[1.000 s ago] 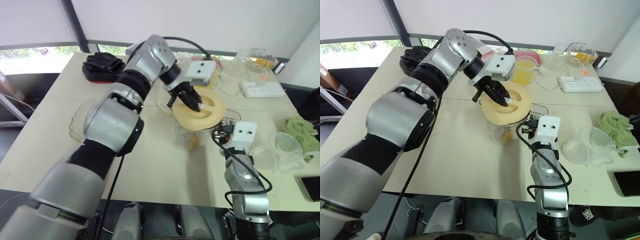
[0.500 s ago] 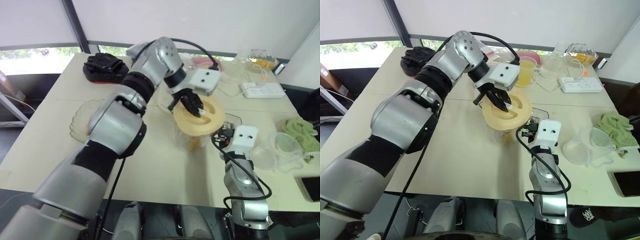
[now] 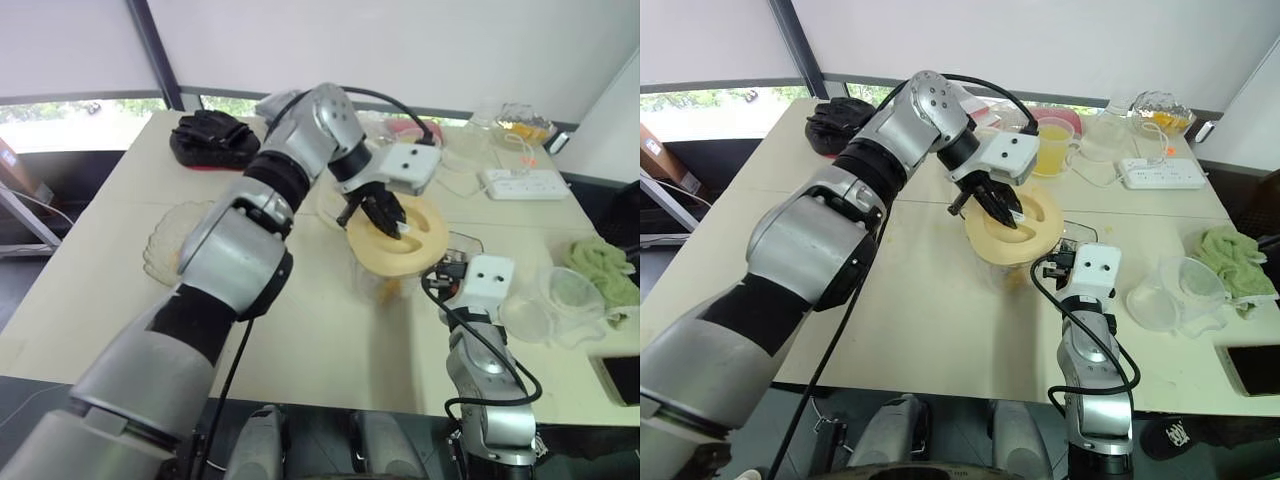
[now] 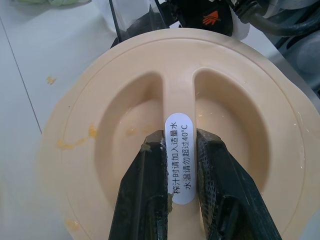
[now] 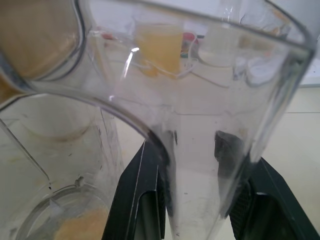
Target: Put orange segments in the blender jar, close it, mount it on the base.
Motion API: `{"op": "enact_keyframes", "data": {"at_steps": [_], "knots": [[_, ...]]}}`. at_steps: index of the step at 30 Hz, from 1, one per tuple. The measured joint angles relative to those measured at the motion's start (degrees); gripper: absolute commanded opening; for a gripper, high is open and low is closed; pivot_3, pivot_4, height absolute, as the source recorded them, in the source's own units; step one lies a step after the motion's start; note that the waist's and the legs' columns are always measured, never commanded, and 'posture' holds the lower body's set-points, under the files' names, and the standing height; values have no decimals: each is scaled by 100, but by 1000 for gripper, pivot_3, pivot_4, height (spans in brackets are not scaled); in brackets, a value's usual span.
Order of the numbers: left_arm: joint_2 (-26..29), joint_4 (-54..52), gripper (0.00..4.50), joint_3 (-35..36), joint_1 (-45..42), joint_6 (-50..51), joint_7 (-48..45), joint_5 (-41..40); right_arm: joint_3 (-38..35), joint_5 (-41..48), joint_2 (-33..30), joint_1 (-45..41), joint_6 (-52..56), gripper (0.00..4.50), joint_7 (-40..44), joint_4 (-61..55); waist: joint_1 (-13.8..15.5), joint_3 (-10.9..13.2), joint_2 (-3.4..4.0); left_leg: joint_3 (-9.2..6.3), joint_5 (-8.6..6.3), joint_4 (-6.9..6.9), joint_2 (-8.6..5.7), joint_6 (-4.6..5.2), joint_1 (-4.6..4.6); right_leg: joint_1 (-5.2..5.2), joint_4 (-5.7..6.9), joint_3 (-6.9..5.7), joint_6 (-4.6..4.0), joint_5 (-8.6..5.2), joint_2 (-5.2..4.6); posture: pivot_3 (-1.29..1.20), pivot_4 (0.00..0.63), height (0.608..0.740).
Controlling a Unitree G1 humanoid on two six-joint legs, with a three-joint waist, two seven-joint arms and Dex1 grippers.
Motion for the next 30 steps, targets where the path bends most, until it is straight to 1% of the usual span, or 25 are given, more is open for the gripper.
{"op": "enact_keyframes", "data": {"at_steps": [8,22,30], "knots": [[1,-54,232,-1,18,238,1,1,3,-2,-24,-17,22,1049,5,0,-1,-3,1,-3,0,0,0,0,6,12,-9,-3,-1,-1,-1,0,150,740],[44,-131,232,268,33,1785,129,-51,-4,-2,-69,-180,48,1049,69,98,-13,-2,1,-8,-3,0,1,5,4,11,-10,-7,2,-3,-1,0,150,740],[17,-197,232,351,27,2312,483,-61,-91,2,-124,-332,46,1049,162,230,-11,-2,1,-8,-3,0,1,5,4,11,-10,-7,2,-2,-2,0,150,740]]}}
